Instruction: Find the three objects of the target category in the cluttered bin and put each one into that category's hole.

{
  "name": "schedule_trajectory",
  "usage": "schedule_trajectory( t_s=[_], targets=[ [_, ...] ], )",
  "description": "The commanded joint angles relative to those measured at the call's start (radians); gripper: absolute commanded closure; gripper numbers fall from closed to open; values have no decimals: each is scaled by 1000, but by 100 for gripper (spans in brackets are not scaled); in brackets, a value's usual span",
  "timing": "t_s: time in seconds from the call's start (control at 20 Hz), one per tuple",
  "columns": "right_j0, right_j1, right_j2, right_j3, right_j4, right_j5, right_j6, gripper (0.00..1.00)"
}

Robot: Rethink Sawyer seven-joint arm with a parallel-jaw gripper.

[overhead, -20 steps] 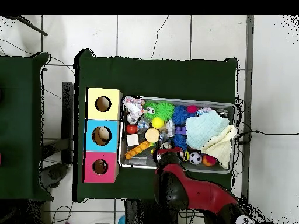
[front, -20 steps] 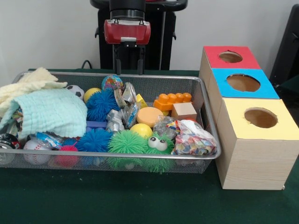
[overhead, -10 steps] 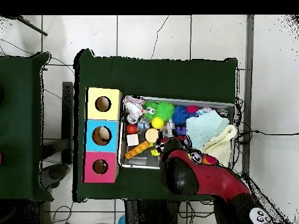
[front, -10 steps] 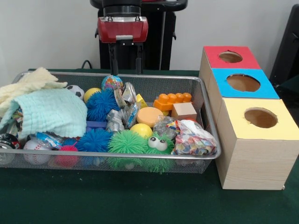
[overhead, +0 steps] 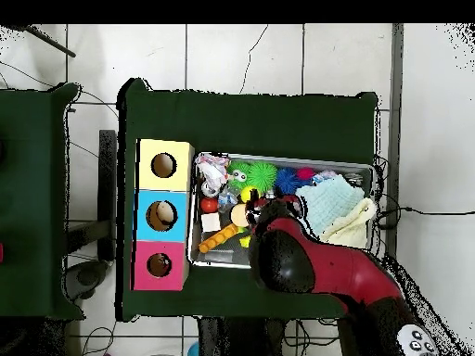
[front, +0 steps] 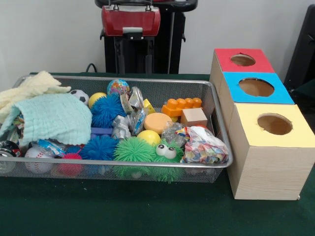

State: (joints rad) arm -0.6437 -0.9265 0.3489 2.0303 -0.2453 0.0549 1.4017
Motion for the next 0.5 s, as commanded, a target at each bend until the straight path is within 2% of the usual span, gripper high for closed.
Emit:
schedule_trajectory(
  t_s=[0.05, 0.25, 0.5],
  targets=[
    [97, -46, -30, -144, 82, 176, 160, 0],
    [157, -41, -70, -184, 117, 211, 181, 0],
    [231, 9, -126, -190, 145, 153, 219, 0]
  ],
)
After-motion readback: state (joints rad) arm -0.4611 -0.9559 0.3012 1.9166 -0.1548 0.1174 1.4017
